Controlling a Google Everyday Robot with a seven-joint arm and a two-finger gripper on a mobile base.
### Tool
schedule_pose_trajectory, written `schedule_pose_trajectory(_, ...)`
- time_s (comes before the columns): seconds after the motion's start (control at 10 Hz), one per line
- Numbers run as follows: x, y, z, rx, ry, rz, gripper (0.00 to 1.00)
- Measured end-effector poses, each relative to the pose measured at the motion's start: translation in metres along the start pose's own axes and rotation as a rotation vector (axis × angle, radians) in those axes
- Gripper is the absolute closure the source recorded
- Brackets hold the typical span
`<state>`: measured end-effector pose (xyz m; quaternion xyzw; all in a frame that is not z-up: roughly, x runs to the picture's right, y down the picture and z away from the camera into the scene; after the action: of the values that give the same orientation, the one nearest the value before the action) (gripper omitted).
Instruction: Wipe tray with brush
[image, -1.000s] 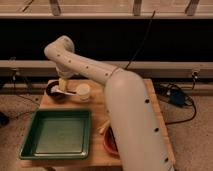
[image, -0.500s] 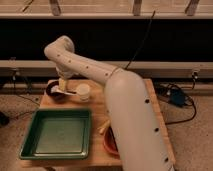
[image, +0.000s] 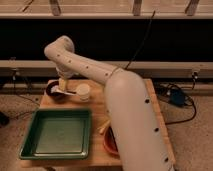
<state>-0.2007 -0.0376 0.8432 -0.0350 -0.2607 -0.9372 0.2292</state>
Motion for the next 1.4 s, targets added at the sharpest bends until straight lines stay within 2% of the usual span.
schedule_pose_trajectory(0.7, 0.003, -0.004, 0.005, 0.004, -0.003, -0.004, 0.20)
schedule_pose_trajectory(1.1, 0.020, -0.016, 0.057, 0.046, -0.015, -0.005, 0.20)
schedule_pose_trajectory(1.4, 0.024, -0.020, 0.072, 0.073, -0.022, -0.001, 0.20)
